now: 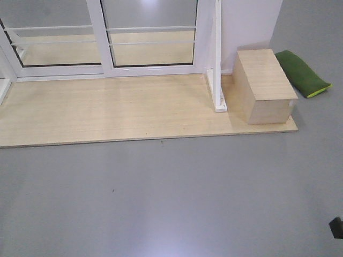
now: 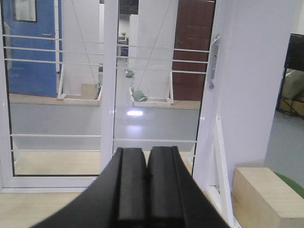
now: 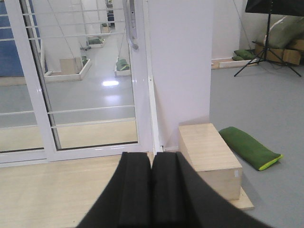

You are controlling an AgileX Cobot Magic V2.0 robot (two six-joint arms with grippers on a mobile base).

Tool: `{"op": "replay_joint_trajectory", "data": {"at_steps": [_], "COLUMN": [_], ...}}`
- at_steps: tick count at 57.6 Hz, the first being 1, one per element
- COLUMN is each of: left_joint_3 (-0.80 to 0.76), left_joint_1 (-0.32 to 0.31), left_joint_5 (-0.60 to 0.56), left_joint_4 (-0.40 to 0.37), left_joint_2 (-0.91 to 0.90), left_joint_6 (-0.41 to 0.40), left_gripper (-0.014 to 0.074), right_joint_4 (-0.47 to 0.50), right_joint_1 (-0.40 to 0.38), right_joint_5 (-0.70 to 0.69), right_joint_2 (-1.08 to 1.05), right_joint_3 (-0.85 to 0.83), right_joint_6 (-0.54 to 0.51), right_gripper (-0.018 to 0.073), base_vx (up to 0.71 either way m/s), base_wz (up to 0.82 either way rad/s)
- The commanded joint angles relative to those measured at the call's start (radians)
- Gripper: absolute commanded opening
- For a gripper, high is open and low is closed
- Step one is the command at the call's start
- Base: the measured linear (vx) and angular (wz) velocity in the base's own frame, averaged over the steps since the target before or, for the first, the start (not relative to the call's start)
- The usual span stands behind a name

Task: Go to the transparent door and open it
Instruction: 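Drive up to the white-framed sliding glass door and stop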

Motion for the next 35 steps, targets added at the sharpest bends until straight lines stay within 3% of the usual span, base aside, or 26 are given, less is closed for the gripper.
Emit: {"op": "replay_joint_trajectory", "data": {"at_steps": [1, 35], "left_joint_3": [0.03, 0.03], "left_joint_1": [-0.005, -0.005], "left_joint_5": [-0.083, -0.083], "left_joint_4": [-0.008, -0.008], "left_joint_2": [-0.014, -0.014], "left_joint_6": [-0.007, -0.007], "left_gripper": [-0.0003, -0.0003], "right_joint_4": [-0.004, -0.004], "right_joint_1": [-0.003, -0.003], "right_joint_5": [-0.087, -0.087], "right_joint_2": [-0.014, -0.014], "right_joint_3": [0.014, 0.014], "right_joint_6": [-0.009, -0.009], "right_gripper": [-0.0005, -0.0005], "base_vx": [0.55, 0.54], "base_wz": [0.14, 0.02]}}
